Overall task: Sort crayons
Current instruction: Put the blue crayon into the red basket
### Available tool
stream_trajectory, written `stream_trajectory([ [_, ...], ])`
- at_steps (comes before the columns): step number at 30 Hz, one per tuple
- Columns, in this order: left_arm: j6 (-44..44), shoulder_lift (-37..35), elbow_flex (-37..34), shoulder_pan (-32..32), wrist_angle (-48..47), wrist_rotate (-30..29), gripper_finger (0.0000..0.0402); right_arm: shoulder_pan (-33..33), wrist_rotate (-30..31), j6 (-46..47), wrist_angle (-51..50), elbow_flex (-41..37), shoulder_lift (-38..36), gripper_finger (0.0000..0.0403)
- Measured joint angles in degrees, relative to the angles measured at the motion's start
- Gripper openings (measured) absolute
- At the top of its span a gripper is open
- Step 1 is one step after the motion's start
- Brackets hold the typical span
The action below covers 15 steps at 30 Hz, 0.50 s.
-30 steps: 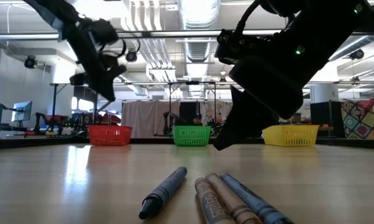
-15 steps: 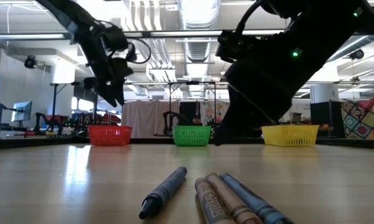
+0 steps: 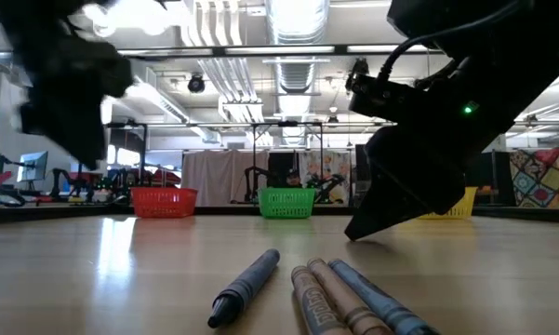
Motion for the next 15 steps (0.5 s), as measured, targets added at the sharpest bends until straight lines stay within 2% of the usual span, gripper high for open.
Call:
stream_trajectory([
  [4, -19.78, 1.34, -0.87, -16.54, 0.12, -5.52, 0.015, 0.09, -0.07, -0.21, 0.12, 0.21, 0.0, 0.0215],
  [8, -34.4, 6.17, -0.73, -27.95, 0.22, -7.09, 0.015, 0.09, -0.4, -0.87, -0.07, 0.83, 0.02, 0.0215],
  [11, -40.59, 11.47, 0.56, -32.4, 0.23, -5.79, 0.015, 0.09, -0.62, -0.87, -0.05, 1.27, 0.02, 0.0214],
  [15, -40.76, 18.84, 4.44, -33.16, 0.4, 0.7, 0.015, -0.01, -0.6, -0.87, 0.18, 1.89, 0.02, 0.0214],
])
